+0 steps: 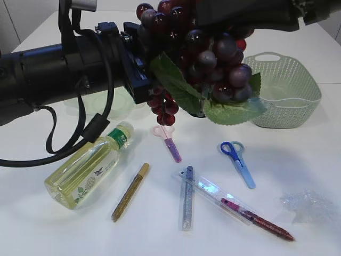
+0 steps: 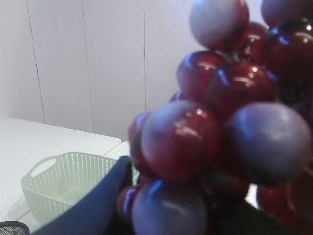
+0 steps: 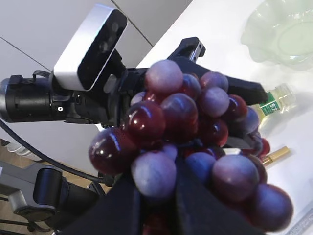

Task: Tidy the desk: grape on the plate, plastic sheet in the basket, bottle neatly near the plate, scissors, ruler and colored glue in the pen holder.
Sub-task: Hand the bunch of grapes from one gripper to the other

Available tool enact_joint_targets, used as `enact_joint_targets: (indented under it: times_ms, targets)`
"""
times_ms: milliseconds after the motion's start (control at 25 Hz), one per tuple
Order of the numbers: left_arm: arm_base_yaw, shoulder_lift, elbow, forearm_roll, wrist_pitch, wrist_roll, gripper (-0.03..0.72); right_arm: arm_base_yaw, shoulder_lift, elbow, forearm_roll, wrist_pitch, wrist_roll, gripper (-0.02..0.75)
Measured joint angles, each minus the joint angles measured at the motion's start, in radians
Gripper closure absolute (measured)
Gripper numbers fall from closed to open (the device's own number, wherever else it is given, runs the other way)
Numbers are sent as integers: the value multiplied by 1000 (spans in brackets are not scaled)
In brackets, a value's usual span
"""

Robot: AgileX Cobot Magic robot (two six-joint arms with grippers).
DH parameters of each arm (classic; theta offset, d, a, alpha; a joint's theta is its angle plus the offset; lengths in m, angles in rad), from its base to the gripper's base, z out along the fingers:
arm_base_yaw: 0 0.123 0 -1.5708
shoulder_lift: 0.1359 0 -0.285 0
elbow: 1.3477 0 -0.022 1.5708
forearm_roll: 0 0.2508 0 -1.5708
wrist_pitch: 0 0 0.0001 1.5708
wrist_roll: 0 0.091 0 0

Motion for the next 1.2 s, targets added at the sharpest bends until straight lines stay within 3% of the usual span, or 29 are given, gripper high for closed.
enact_joint_targets:
  times_ms: [120, 280, 480, 600, 1040, 1200]
  targets:
    - [0, 0, 0, -2, 0, 0, 478, 0, 0, 0, -2, 0, -2, 634]
    - [0, 0, 0, -18, 0, 0, 491, 0, 0, 0, -4, 0, -2, 595]
    - [0, 0, 0, -93, 7, 2, 494, 0, 0, 0, -32, 0, -2, 376]
    - [0, 3, 0, -123, 19, 9, 495, 0, 0, 0, -37, 0, -2, 283]
    - [0, 5, 0, -217, 30, 88, 499, 0, -4, 0, -188, -3, 1, 247]
    - [22, 5, 0, -233, 45, 96, 500, 0, -4, 0, -291, -17, 104, 247]
